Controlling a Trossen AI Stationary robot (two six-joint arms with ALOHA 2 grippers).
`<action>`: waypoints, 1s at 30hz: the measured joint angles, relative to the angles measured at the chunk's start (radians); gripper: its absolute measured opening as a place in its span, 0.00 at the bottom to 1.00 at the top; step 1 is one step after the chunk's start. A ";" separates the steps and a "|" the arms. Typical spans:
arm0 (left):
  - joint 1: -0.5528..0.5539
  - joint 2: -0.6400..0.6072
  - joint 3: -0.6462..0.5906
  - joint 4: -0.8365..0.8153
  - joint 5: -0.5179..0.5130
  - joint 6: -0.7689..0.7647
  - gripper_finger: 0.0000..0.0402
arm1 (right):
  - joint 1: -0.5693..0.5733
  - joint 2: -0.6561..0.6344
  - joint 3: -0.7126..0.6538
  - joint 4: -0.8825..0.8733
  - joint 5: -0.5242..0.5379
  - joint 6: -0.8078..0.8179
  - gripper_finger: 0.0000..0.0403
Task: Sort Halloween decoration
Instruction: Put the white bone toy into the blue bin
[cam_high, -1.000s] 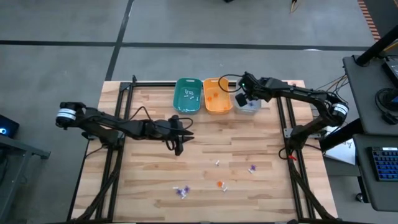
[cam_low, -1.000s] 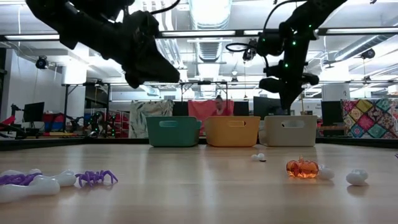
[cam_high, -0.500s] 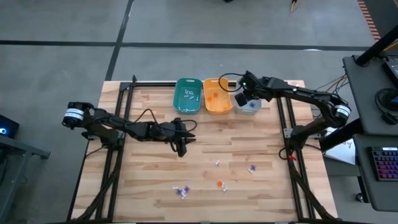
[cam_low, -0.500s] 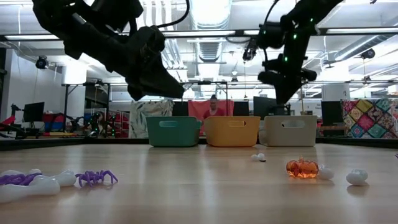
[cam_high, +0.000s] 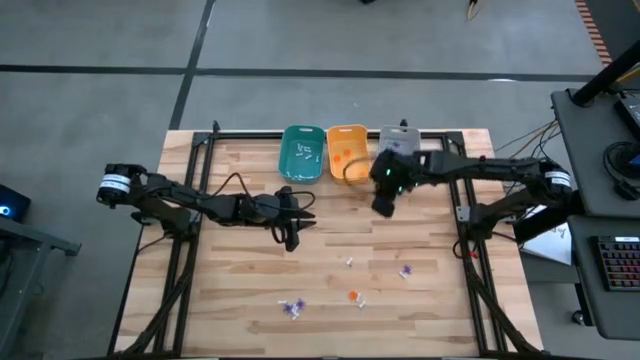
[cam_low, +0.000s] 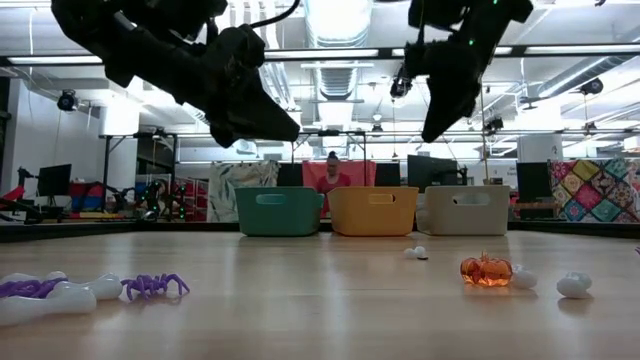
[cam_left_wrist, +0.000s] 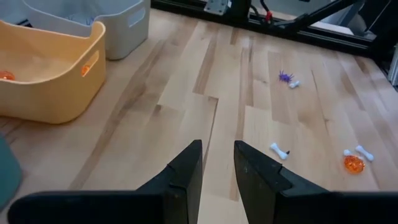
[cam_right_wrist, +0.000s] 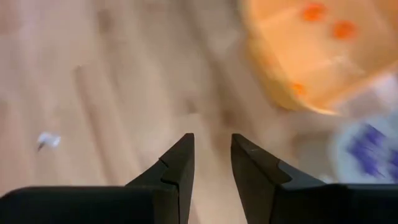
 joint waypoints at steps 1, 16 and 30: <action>0.000 0.000 0.000 0.000 0.000 0.000 0.19 | 0.034 0.009 0.000 0.004 0.000 -0.013 0.24; 0.000 0.000 0.000 -0.002 0.000 -0.007 0.19 | 0.408 0.188 0.000 0.182 0.007 -0.188 0.25; 0.000 0.000 0.000 -0.002 0.000 -0.026 0.19 | 0.452 0.412 -0.001 0.277 0.001 -0.183 0.35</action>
